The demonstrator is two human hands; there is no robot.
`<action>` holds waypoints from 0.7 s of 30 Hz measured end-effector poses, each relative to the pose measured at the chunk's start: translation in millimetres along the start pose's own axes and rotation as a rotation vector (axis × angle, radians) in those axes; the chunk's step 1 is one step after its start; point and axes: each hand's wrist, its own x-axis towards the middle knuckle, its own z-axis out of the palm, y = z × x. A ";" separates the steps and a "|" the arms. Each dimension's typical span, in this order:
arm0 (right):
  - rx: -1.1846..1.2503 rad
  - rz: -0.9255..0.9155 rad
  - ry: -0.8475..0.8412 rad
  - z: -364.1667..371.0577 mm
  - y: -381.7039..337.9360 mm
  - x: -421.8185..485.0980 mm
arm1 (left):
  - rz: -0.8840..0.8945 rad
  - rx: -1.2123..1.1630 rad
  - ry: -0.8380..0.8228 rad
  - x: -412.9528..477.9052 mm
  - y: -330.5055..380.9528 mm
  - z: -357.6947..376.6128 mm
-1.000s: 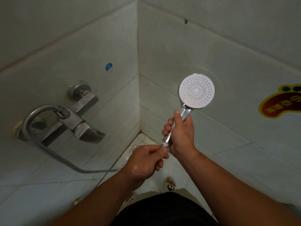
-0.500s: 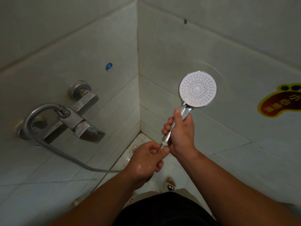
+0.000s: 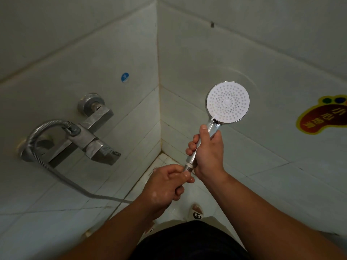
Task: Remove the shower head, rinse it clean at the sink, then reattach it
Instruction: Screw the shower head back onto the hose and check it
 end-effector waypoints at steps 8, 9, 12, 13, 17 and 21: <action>-0.006 -0.015 0.056 3.7 0.5 -0.1 | 0.172 0.331 0.200 -1.9 -6.9 8.2; 0.002 -0.004 0.049 3.3 -0.4 0.0 | 0.094 0.240 0.108 -1.3 -4.5 7.4; 0.026 0.030 0.026 1.9 -2.5 -0.2 | -0.106 -0.118 -0.087 0.7 5.5 1.8; 0.034 0.041 0.020 1.7 -2.8 0.0 | -0.142 -0.191 -0.132 1.7 6.8 -0.9; 0.036 0.041 0.001 2.1 -3.0 -0.2 | -0.122 -0.117 -0.157 4.7 6.7 -8.3; -0.011 0.009 0.013 3.8 -0.9 -2.6 | 0.036 0.038 0.079 4.9 -2.8 1.1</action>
